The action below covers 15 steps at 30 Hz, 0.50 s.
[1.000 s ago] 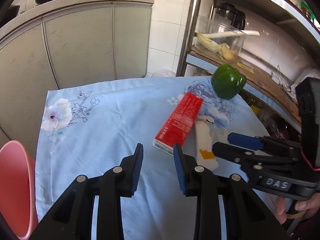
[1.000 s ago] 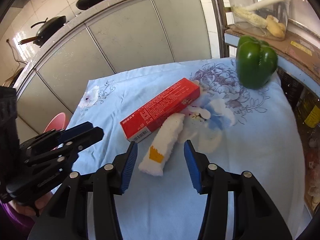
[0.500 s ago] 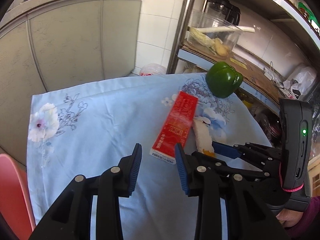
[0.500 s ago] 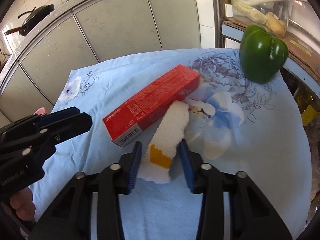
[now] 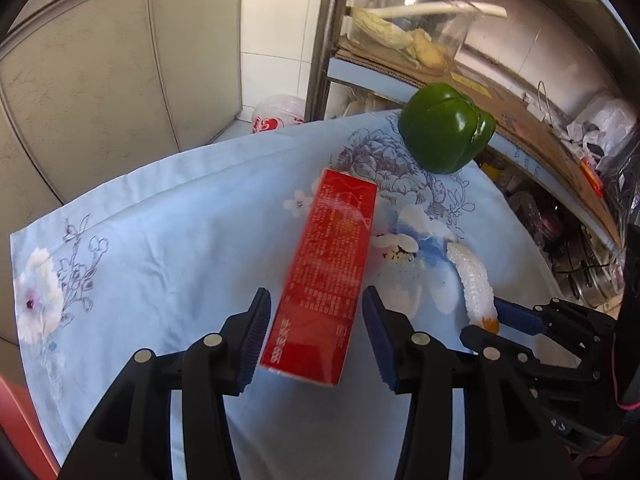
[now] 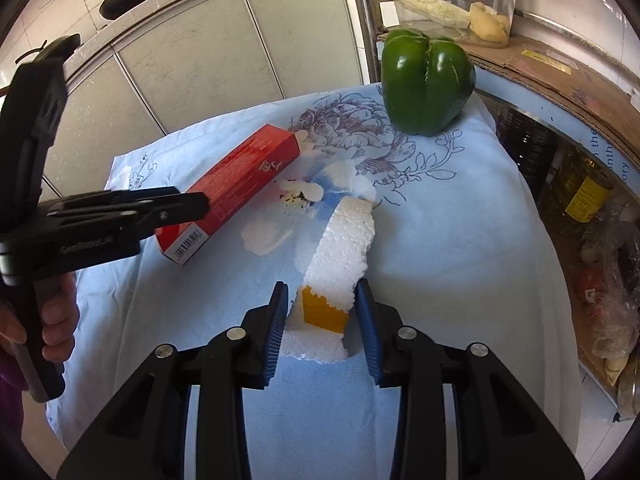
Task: Collect trash
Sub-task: 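Grasp the red box with the left gripper while the right gripper grasps the white foam piece, then carry the red box and white foam over the pink bin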
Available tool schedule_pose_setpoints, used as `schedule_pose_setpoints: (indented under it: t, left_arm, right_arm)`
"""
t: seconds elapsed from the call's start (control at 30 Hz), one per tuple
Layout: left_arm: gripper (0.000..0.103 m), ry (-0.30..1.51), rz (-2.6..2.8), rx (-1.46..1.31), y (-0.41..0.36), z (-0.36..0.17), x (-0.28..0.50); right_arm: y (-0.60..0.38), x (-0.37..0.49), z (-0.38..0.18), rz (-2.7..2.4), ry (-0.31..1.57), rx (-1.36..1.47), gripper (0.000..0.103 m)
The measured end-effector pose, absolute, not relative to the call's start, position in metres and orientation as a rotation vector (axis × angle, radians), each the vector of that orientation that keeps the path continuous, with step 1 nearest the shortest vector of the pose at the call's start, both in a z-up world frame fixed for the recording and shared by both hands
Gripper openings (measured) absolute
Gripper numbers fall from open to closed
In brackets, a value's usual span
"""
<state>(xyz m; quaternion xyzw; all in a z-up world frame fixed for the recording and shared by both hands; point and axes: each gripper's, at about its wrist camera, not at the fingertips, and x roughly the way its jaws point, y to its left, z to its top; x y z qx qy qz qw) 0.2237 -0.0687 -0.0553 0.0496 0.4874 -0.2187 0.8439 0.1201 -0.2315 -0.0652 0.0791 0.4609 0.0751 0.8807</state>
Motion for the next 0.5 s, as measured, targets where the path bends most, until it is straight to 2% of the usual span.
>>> schedule_pose_setpoints:
  t: [0.37,0.5]
  left_arm:
    - [0.048,1.027,-0.414,0.124,-0.074,-0.066,0.229]
    - [0.042,0.992,-0.394,0.103,-0.068,-0.063,0.217]
  right_arm:
    - [-0.229,0.119,-0.065,0.162,0.938,0.126,0.036]
    - [-0.228,0.119,-0.065,0.159,0.932,0.108,0.036]
